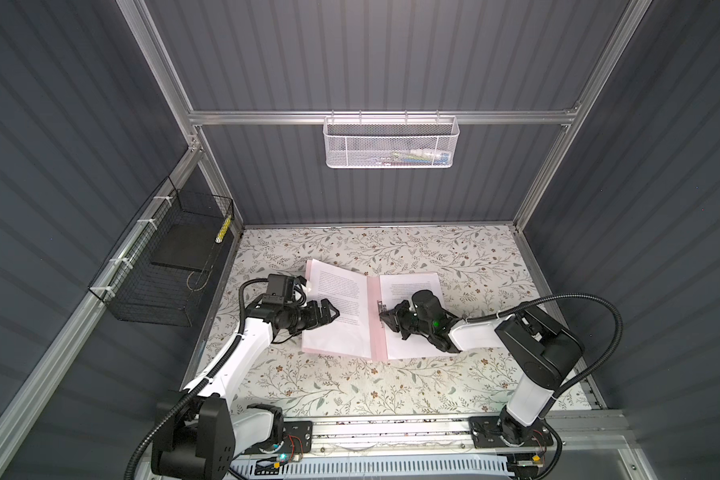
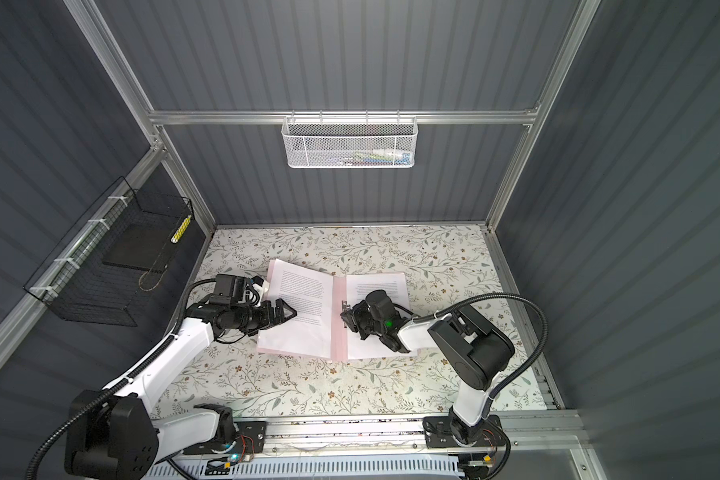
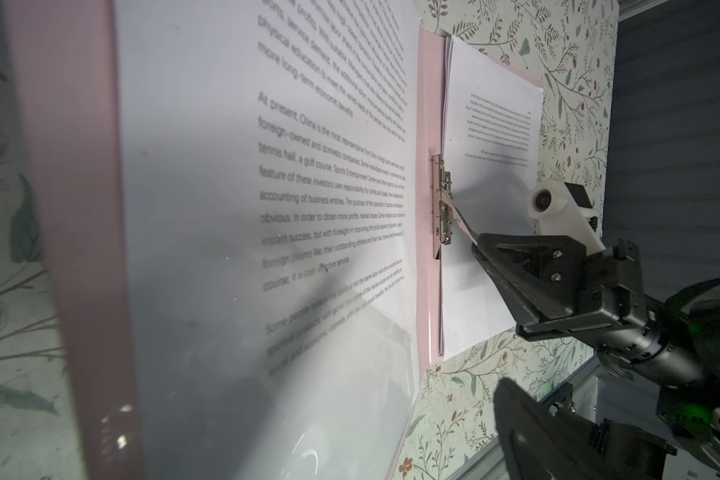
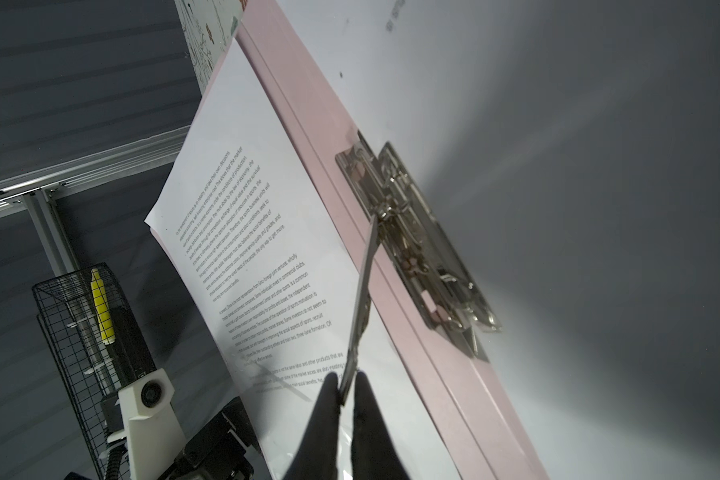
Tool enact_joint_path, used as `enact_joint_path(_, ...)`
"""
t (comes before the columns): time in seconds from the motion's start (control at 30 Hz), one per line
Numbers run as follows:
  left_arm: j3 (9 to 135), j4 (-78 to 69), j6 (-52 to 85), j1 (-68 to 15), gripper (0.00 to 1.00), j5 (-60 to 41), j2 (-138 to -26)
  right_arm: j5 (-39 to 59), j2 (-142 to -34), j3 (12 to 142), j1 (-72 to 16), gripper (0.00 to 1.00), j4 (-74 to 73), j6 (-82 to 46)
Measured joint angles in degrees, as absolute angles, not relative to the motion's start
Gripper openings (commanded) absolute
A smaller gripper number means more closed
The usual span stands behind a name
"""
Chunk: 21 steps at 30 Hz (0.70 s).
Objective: Put the files into the folder
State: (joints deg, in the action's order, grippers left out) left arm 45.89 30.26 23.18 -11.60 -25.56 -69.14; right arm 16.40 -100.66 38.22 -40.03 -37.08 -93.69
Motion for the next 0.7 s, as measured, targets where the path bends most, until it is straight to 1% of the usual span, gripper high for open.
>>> enact_joint_path(0.23,45.78,30.17,23.18,-11.60,1.00,-25.56,-68.75,16.43,-101.60,38.04,-40.03,0.07,-39.03,-94.52)
enact_joint_path(0.37,45.67,30.11,23.18,-11.60,1.00,-25.56,-68.36,16.45,-101.84,37.60,-40.01,0.00,-39.46,-95.33)
enact_joint_path(0.6,45.65,30.11,23.18,-11.60,0.99,-25.56,-68.36,16.45,-101.84,35.64,-39.99,0.00,-42.33,-95.59)
enact_joint_path(0.67,45.60,30.11,23.18,-11.60,0.95,-25.56,-68.27,16.51,-101.84,35.03,-39.90,0.00,-43.27,-95.55)
enact_joint_path(0.7,45.50,30.15,23.44,-11.60,0.90,-25.56,-68.03,16.62,-101.84,34.68,-39.79,0.00,-43.75,-95.53)
